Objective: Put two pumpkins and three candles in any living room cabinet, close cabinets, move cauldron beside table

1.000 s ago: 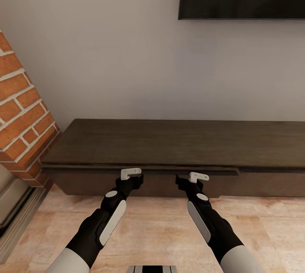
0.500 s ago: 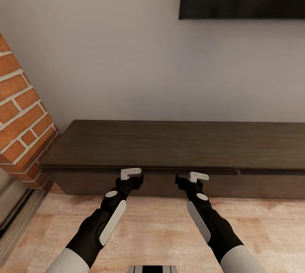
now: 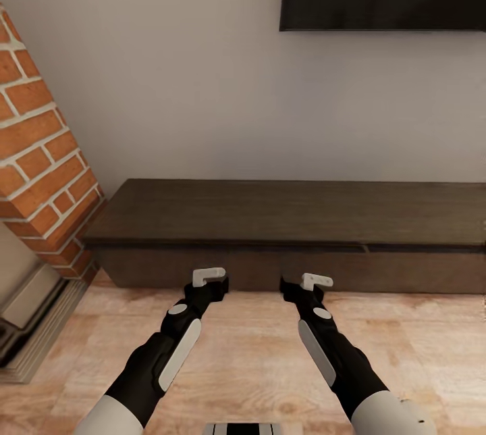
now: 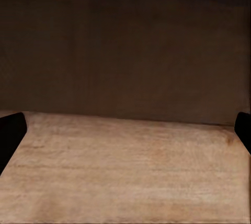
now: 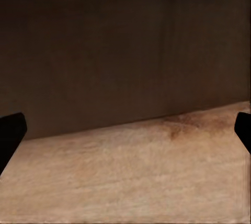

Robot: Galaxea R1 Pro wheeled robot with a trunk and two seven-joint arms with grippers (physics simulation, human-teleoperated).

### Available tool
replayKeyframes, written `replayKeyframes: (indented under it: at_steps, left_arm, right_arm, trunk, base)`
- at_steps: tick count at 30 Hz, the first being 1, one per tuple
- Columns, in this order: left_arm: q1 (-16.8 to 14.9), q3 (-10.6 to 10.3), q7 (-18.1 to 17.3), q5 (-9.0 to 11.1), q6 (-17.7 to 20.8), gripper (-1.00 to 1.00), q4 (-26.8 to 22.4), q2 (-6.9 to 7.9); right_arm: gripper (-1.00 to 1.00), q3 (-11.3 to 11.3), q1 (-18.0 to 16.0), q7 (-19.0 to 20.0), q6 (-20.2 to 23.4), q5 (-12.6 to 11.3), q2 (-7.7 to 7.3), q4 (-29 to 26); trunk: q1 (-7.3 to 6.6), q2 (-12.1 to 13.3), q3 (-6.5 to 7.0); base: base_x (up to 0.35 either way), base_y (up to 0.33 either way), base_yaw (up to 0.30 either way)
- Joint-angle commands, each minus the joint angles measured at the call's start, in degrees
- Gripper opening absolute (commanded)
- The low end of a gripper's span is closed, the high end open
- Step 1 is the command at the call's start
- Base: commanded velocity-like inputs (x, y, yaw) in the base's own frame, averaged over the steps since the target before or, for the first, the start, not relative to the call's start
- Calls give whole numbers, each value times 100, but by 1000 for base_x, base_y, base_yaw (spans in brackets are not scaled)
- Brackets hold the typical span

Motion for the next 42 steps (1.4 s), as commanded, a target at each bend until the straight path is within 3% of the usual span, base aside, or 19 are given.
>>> replayKeyframes:
  at_steps: [1,33,42]
  left_arm:
    - [-3,-13,51,60,14,100,-8,2]
    - [-3,-29,47,60,12,100,-22,1]
    - [5,-38,52,58,17,100,-275,32]
  right_arm:
    - [100,15,-3,-44,24,-38,-3,-9]
    - [100,13,-3,-35,28,-39,-3,0]
    - [100,12,-3,-35,28,-46,-3,0]
  trunk:
    - [-5,-2,-5]
    - [-5,-2,-5]
    - [-5,-2,-5]
  base:
    - [-344,0,0]
    - [-329,0,0]
    - [-78,0,0]
